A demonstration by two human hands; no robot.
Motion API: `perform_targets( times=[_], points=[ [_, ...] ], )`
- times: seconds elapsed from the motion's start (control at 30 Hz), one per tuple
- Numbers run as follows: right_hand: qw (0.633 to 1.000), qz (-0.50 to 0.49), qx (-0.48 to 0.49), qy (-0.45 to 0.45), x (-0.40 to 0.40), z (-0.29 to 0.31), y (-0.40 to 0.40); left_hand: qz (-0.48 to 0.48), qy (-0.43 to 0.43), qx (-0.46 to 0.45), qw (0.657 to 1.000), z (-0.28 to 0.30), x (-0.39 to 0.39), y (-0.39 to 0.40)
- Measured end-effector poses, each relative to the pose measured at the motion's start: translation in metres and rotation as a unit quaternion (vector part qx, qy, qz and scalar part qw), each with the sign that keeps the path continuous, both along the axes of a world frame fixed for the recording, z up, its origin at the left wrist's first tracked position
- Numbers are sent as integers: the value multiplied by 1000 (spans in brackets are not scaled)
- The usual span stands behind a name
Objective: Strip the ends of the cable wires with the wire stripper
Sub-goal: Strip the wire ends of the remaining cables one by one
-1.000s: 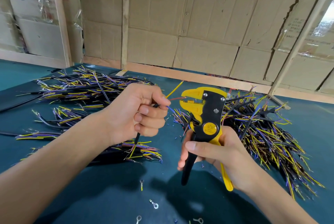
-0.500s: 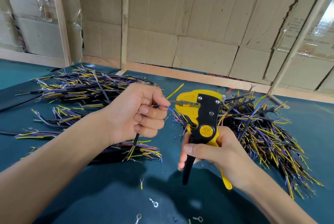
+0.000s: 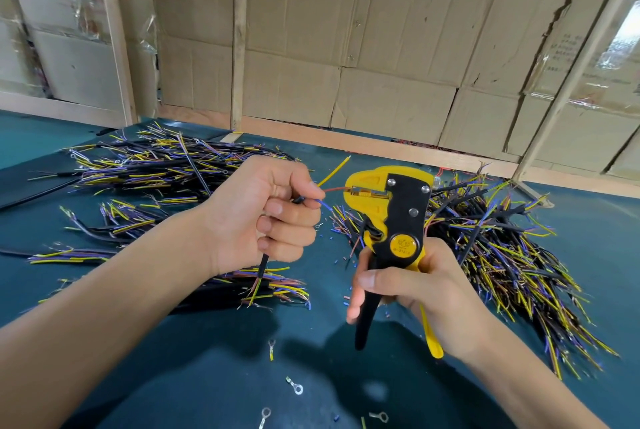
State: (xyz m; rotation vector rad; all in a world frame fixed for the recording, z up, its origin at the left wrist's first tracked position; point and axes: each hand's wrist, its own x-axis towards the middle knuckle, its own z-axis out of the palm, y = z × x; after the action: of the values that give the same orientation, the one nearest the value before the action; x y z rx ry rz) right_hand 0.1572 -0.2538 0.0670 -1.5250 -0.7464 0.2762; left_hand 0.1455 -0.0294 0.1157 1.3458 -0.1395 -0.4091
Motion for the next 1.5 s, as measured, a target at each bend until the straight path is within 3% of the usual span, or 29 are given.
perform_targets(
  times=[0.47,0.7,0.87,1.13,1.3,1.5],
  points=[
    [1000,8,-7,16,-2,-1,1,-15,5,21,1000,0,-1,-1],
    [996,-89,1,-2,-5,-6,6,-21,-5,20,1000,1,-3,-2],
    [997,-19,69,32,-1,-10,8,39,-59,-24,997,4,-2,-2],
    [997,-45,61,11,5,-18,5,51,-92,-69,992,2,0,-4],
    [996,-43,81,24,4,-19,8,83,-86,-147,982,0,1,-6],
    [995,-22,89,39,1,-22,10,82,-123,-112,983,0,0,-13]
  ],
)
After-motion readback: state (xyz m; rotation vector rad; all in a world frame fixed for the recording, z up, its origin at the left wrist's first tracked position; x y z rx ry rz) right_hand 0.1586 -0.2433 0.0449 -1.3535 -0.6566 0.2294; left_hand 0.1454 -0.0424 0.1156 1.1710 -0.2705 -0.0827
